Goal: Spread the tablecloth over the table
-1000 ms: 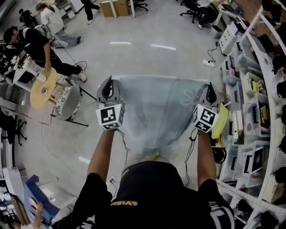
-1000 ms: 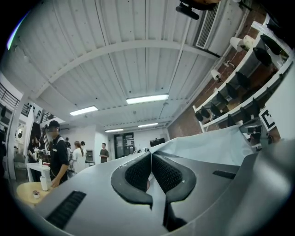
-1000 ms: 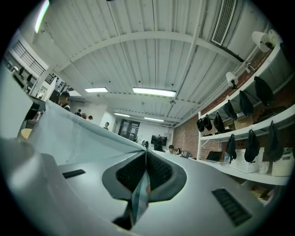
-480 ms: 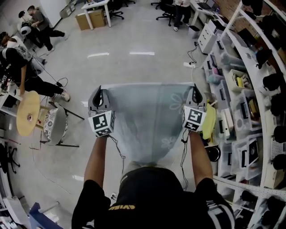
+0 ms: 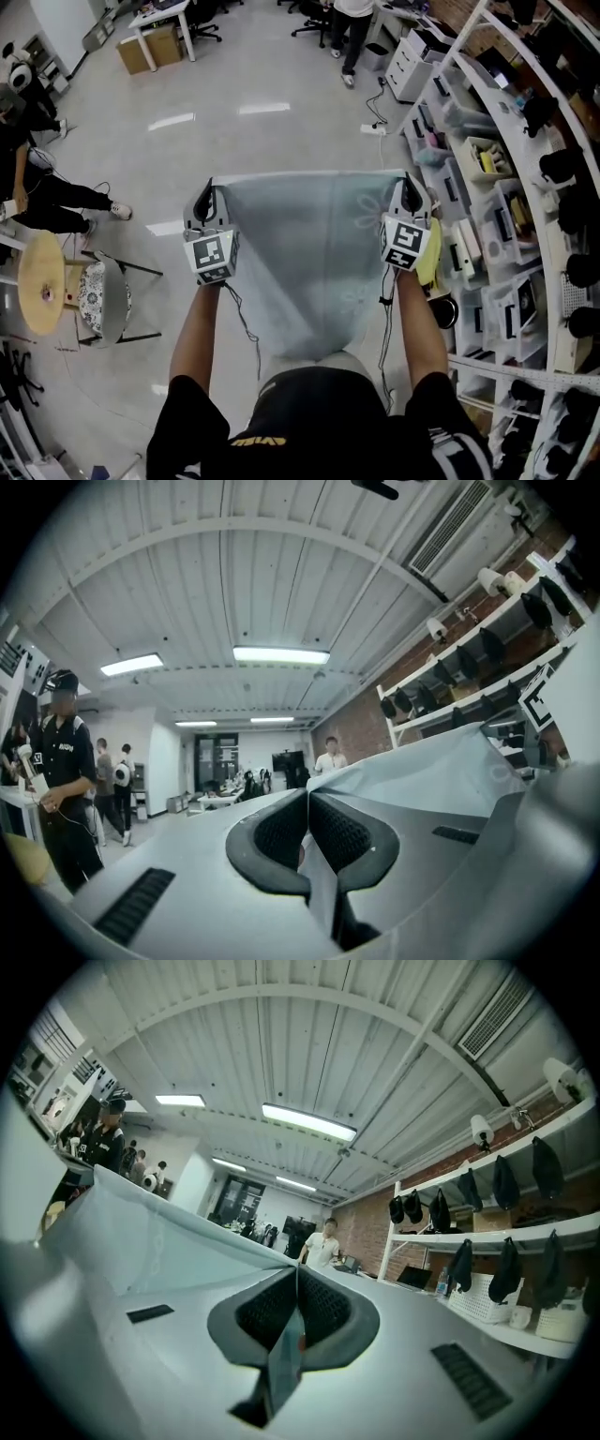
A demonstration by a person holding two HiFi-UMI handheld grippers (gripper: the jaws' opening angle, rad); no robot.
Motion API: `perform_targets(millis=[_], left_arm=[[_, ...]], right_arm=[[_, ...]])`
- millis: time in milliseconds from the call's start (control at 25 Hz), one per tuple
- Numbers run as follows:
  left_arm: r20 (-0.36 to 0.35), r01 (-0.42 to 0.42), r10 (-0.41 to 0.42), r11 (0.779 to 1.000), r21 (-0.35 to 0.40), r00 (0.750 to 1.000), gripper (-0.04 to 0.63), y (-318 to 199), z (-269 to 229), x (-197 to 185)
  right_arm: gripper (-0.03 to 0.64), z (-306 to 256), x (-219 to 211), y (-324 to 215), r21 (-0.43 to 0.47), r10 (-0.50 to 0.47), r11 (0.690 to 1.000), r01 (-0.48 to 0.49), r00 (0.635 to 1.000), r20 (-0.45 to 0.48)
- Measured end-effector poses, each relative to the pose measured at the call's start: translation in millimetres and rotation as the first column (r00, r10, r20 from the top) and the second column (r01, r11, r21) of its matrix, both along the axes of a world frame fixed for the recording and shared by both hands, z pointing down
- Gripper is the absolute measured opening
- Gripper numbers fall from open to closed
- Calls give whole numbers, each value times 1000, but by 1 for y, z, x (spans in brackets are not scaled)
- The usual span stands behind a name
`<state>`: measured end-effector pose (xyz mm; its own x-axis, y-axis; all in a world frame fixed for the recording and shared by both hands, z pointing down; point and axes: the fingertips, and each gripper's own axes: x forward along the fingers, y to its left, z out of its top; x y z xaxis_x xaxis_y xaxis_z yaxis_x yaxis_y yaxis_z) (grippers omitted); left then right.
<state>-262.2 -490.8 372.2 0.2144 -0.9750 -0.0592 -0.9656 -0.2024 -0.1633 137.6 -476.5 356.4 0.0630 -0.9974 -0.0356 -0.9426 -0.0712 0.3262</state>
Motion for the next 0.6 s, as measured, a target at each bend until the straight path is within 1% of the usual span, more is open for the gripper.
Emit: perform_targets(millis=[80,280,520,600], left_arm=[[2,6,-6,1000,-14,1000,21,-18,9,4],[15,42,-42,999,-18,999,21,-73,15,6],[75,60,-56,997,-57,996,21,-121,38,11],[85,63,-57,995,-71,995,21,-138,47,11]], right_arm=[[5,8,5,-16,-12,-6,1000,6,1000,-14],[5,25,8,-72,-29,-53,998,52,998,-30],[5,53,13,-131,-69,-93,994,90,995,-40],[5,60,12,-149,-72,-102,992,99,994,-48]])
